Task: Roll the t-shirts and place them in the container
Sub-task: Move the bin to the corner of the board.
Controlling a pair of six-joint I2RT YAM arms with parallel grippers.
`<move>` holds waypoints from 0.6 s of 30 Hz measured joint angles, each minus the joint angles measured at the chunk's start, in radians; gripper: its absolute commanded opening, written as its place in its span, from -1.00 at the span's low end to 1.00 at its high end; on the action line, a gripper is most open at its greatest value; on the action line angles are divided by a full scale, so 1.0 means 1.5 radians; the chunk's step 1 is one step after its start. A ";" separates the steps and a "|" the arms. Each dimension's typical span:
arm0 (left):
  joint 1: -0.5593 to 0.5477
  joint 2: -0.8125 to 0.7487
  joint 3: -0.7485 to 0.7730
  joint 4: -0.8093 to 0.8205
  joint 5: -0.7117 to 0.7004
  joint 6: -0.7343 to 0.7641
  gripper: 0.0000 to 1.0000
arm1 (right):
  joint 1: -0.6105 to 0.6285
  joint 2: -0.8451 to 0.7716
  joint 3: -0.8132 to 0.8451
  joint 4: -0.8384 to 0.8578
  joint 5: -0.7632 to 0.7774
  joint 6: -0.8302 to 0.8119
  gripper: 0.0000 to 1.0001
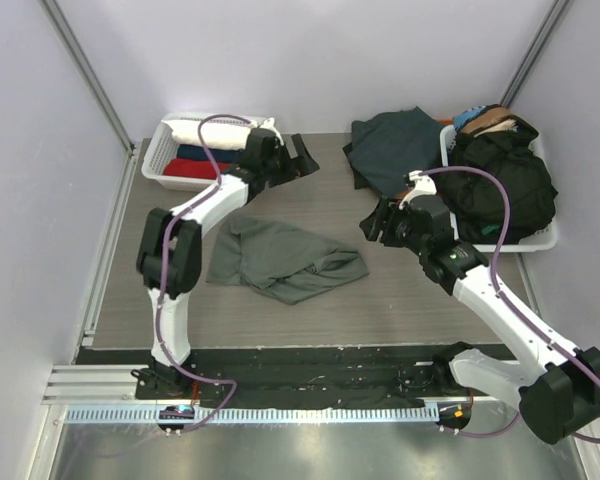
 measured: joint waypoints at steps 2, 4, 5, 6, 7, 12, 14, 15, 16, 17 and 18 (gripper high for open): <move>-0.001 0.069 0.081 -0.025 0.014 0.010 0.95 | 0.000 -0.014 0.000 0.000 0.007 -0.003 0.27; -0.001 0.126 0.154 -0.065 0.021 0.017 0.96 | 0.000 -0.023 0.000 0.000 0.013 -0.007 0.27; -0.001 0.164 0.204 -0.083 0.021 0.024 0.96 | 0.000 -0.029 0.000 0.000 0.017 -0.009 0.27; -0.002 0.187 0.233 -0.095 0.019 0.029 0.97 | 0.000 -0.031 0.000 0.000 0.019 -0.011 0.27; -0.002 0.216 0.271 -0.116 0.012 0.035 0.99 | 0.000 -0.033 0.000 0.000 0.020 -0.012 0.27; 0.002 0.320 0.417 -0.191 -0.053 0.075 0.99 | 0.000 -0.032 -0.002 -0.001 0.022 -0.017 0.28; 0.010 0.355 0.476 -0.212 -0.072 0.082 0.99 | 0.000 -0.028 -0.002 -0.001 0.022 -0.018 0.27; 0.017 0.364 0.492 -0.215 -0.077 0.083 0.99 | 0.000 -0.026 -0.003 -0.001 0.022 -0.018 0.27; 0.024 0.371 0.504 -0.218 -0.077 0.082 0.99 | 0.000 -0.024 -0.003 -0.001 0.022 -0.019 0.27; 0.032 0.374 0.510 -0.218 -0.080 0.079 0.99 | 0.000 -0.021 -0.004 -0.001 0.022 -0.019 0.27; 0.041 0.374 0.511 -0.219 -0.082 0.078 0.99 | 0.000 -0.020 -0.005 -0.001 0.022 -0.019 0.27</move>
